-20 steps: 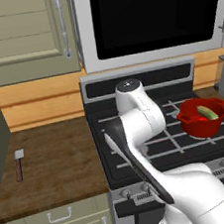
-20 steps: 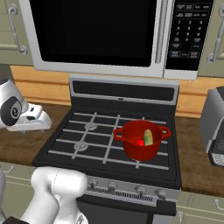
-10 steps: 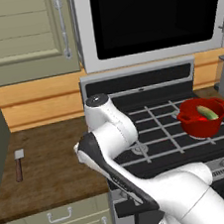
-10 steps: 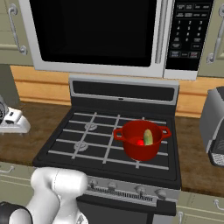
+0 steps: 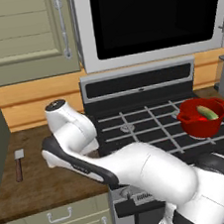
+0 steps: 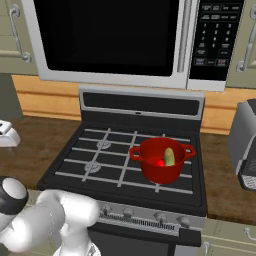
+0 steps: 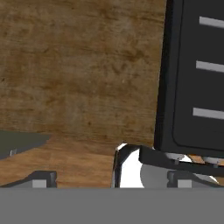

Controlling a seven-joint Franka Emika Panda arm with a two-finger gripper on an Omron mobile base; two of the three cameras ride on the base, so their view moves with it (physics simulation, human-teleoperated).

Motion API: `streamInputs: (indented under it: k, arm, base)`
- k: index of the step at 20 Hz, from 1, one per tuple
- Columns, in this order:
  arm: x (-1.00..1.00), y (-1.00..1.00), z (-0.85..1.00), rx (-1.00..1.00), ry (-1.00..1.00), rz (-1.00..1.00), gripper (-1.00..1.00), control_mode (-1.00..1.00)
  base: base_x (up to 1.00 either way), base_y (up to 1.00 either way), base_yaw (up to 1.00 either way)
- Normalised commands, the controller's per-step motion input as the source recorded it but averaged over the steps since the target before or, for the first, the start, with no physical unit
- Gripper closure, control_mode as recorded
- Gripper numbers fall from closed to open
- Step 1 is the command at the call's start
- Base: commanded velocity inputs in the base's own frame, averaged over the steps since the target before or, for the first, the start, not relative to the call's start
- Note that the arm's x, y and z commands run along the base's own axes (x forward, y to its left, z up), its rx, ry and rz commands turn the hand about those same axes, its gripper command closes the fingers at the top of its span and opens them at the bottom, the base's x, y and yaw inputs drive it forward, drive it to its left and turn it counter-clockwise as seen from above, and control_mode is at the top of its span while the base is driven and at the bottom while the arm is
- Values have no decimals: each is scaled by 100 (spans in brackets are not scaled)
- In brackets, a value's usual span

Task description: Put the cucumber and tomato in the pot. Retrieve the spatula and lightly stir the vegetables in the pot.

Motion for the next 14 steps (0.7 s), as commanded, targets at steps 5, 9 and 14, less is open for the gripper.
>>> streamInputs:
  k: [5, 9, 14]
  arm:
    - [33, 67, -44, 0, 1, 0, -100, -100]
    - [36, 75, -24, -2, 0, 0, -100, -100]
    - [20, 57, -18, -1, -3, -1, -100, -100]
  base:
    - [0, 0, 0]
    - [0, 0, 0]
    - [0, 0, 0]
